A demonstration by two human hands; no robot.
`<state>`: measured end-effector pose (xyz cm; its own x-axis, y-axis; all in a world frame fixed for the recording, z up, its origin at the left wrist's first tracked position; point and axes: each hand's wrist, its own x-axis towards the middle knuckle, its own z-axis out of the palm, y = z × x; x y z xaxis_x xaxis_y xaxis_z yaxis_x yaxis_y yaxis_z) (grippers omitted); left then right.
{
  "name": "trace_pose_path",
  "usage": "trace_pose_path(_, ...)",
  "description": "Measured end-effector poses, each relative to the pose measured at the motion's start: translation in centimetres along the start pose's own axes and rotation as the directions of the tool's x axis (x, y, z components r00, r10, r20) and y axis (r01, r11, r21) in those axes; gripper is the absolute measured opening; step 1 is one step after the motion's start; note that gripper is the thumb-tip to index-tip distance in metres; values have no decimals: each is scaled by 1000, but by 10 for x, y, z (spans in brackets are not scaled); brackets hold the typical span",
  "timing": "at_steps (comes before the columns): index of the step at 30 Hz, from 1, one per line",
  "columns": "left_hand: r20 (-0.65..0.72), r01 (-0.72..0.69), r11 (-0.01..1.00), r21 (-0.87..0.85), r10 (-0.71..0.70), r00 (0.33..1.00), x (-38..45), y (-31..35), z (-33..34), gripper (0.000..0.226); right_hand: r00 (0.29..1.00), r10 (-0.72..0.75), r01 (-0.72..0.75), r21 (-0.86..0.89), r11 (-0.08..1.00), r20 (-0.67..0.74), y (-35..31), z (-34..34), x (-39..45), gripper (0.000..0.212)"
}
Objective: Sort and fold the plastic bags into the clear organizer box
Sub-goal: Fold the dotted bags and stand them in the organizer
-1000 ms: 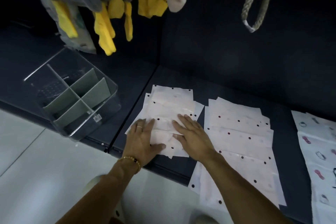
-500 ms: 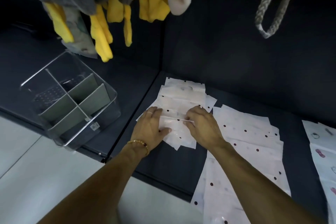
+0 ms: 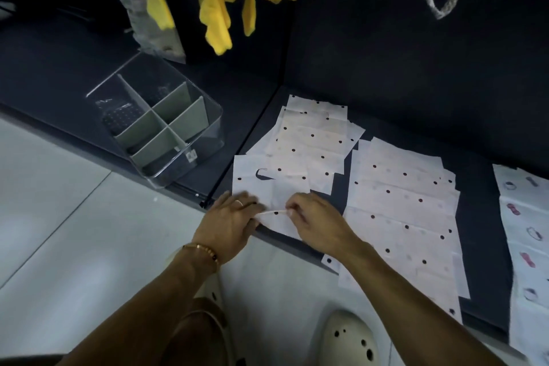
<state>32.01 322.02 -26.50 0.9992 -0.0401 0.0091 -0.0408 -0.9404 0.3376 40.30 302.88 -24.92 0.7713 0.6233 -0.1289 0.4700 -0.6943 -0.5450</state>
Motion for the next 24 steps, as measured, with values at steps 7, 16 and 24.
trace_pose_path(7, 17, 35, 991, -126, -33, 999, 8, -8, -4, 31, 982, -143, 173, -281, 944, 122, -3, 11, -4, 70)
trace_pose_path(16, 62, 321, 743, -587, -354, 933, 6, -4, -18, 43, 967, 253, -237, 397, 887, 12, 3, -6, 0, 19)
trace_pose_path(24, 127, 457, 692, -558, -473, 872, 17, -5, -11, 9, 844, 537, -470, 475, 745, -8, 10, 8, 10, 28)
